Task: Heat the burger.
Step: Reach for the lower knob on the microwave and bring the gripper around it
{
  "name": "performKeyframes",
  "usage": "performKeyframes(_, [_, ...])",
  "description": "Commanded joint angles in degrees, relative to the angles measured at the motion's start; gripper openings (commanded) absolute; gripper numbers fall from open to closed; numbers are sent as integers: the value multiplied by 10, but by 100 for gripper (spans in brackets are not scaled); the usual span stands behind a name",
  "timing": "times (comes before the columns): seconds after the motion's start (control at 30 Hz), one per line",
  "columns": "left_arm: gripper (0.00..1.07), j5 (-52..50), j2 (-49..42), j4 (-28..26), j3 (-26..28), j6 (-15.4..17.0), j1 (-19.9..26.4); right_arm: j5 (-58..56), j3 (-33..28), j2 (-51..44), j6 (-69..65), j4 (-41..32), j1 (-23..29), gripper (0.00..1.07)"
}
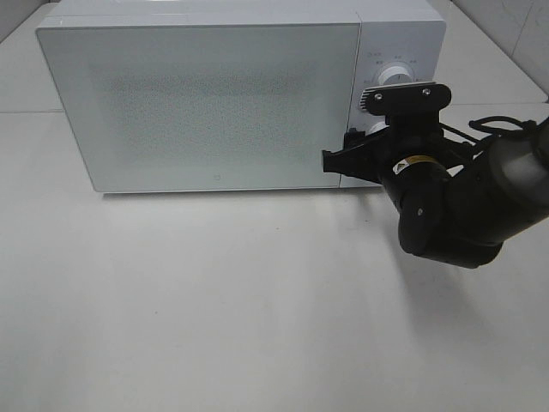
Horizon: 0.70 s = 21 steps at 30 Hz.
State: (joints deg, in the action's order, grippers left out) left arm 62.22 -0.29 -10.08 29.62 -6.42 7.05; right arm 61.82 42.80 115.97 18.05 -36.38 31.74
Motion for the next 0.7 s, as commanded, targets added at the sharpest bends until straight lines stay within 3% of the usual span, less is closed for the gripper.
performKeyframes(0.03, [98,-7,-10,-2,1,2,1,21,10,-6,1,2,-2,52])
performKeyframes(0.07, [98,-7,-10,-2,1,2,1,21,10,-6,1,2,-2,52])
performKeyframes(0.13, [98,-7,-10,-2,1,2,1,21,10,-6,-1,3,-2,35])
performKeyframes(0.17, [98,-7,-10,-2,1,2,1,21,10,-6,-1,3,-2,35])
performKeyframes(0.2, [98,-7,-10,-2,1,2,1,21,10,-6,-11,6,-2,21])
performKeyframes(0.23, [98,-7,-10,-2,1,2,1,21,10,-6,-11,6,-2,21])
performKeyframes(0.3, [98,-7,-10,-2,1,2,1,19,10,-6,-44,17,-2,0])
performKeyframes(0.7, [98,-7,-10,-2,1,2,1,21,10,-6,-106,23,-2,0])
